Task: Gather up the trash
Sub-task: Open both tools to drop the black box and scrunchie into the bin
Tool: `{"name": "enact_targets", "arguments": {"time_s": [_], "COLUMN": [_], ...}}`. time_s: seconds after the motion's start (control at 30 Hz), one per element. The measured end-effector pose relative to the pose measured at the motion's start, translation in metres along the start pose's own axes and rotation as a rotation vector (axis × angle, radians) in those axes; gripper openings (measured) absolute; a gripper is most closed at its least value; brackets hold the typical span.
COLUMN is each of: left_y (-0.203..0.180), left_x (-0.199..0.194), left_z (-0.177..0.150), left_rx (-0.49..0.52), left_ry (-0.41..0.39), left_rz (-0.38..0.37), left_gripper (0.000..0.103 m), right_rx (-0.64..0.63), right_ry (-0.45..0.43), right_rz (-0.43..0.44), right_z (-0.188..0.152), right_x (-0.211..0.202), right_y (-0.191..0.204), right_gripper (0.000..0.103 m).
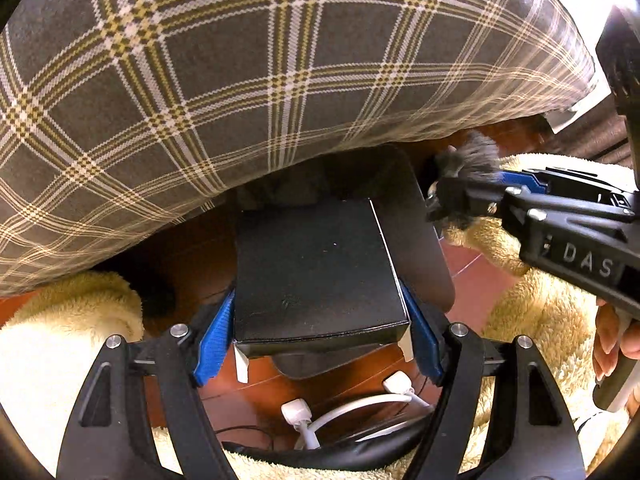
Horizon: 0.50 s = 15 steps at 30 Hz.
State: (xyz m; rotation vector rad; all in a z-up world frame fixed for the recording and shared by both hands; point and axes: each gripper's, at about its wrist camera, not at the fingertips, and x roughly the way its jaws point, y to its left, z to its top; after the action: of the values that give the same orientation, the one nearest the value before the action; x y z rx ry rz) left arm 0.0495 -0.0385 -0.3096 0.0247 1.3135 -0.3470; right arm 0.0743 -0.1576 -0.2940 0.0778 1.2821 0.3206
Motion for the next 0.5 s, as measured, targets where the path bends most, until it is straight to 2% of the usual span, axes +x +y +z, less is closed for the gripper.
{"name": "enact_targets", "arguments": {"time_s": [0.07, 0.33, 0.5], "left_y": [0.005, 0.006, 0.002], "left_x": [-0.004, -0.021, -0.046], "left_z": [0.004, 0.007, 0.012], "left_rx": [-0.002, 0.014, 0.023], "left_ry": [-0.004, -0.048, -0.122], "left_rz": [0.005, 0.049, 0.068], "left_gripper": [0.072, 0.087, 0.095], "right_rx": [-0.001, 0.033, 0.019], "right_ry": [-0.005, -0.04, -0.112], "right_rz": [-0.004, -0.016, -0.022], "right_z": [0.001, 0.009, 0.013], "right_x": [-0.001, -0.016, -0.044], "right_y": [0.0, -0.006, -0.004], "right_gripper": [0.044, 0.062, 0.076]}}
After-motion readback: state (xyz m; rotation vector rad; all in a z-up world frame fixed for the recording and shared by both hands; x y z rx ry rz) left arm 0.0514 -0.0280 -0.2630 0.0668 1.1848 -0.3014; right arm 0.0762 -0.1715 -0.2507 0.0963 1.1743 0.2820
